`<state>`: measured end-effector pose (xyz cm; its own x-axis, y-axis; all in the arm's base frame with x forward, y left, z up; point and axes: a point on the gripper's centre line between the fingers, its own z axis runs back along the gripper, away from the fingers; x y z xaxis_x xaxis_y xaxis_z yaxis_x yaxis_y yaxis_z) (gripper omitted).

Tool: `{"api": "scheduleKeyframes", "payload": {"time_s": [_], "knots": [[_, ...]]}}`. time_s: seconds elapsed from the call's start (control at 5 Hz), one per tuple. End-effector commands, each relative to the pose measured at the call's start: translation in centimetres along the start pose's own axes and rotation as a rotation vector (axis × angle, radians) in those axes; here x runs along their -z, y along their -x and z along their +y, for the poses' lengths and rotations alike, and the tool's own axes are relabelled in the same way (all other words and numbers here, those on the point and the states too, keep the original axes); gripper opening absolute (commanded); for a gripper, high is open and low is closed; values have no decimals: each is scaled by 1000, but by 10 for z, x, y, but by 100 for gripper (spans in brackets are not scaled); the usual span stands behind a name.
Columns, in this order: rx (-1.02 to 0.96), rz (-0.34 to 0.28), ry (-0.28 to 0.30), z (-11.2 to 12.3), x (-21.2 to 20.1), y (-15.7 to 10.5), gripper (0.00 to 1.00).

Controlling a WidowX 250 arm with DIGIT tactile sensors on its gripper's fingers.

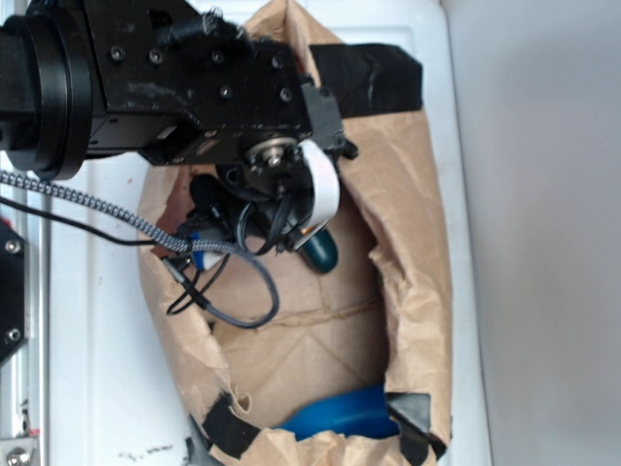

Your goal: Grab the plastic pickle.

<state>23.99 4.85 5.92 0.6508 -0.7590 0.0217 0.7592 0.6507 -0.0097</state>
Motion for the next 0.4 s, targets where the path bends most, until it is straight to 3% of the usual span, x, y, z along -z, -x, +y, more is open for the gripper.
{"api": "scheduleKeyframes", "payload": {"time_s": [0.0, 0.2], "knots": [[-23, -57, 0, -5, -26, -9, 100], [-35, -84, 15, -7, -45, -7, 100]]}}
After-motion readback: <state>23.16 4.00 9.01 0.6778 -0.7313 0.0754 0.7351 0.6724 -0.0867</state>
